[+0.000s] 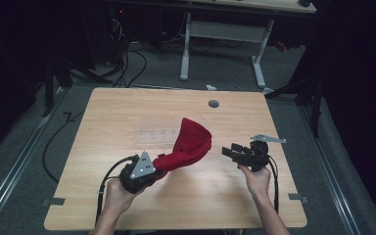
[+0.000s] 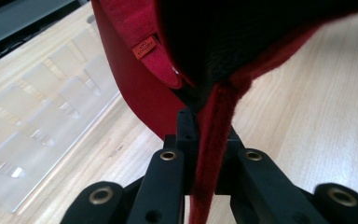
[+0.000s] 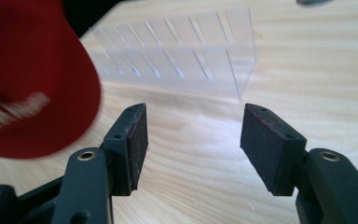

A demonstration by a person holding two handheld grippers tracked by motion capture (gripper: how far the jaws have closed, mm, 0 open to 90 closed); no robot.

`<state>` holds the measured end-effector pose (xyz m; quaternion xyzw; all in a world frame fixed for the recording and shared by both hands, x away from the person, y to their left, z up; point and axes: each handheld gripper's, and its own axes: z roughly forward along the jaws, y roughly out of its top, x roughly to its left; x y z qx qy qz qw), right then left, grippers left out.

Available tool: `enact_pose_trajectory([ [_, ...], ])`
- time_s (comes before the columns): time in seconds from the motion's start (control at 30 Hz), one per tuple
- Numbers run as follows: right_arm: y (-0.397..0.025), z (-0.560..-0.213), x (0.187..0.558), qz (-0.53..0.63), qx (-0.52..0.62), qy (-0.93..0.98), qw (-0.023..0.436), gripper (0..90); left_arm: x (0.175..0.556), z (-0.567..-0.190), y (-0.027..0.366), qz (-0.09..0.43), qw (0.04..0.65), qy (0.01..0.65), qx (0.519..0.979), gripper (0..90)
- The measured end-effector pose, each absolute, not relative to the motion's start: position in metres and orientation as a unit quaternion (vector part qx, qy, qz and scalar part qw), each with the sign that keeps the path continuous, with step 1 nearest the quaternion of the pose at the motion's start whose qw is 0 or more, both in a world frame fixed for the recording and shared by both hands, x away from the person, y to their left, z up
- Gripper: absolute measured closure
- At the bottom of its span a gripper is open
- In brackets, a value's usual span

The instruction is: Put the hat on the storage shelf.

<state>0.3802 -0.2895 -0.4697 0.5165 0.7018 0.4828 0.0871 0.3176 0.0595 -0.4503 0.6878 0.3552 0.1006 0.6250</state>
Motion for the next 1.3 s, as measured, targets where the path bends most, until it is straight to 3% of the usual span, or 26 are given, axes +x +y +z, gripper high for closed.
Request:
enact_pose_trajectory([
  [0.4, -0.288, -0.514, 0.386, 0.386, 0.531, 0.742, 0.136, 43.5, 0.328, -0.44, 0.073, 0.097, 0.645, 0.377, 0.658, 84.9],
  [0.87, -0.294, -0.53, 0.382, 0.345, 0.54, 0.738, 0.211, 41.1, 0.337, -0.426, 0.084, 0.101, 0.664, 0.412, 0.616, 84.7],
  [1.3, -0.286, -0.531, 0.381, 0.318, 0.528, 0.751, 0.237, 39.6, 0.361, -0.406, 0.103, 0.123, 0.684, 0.45, 0.56, 84.6],
])
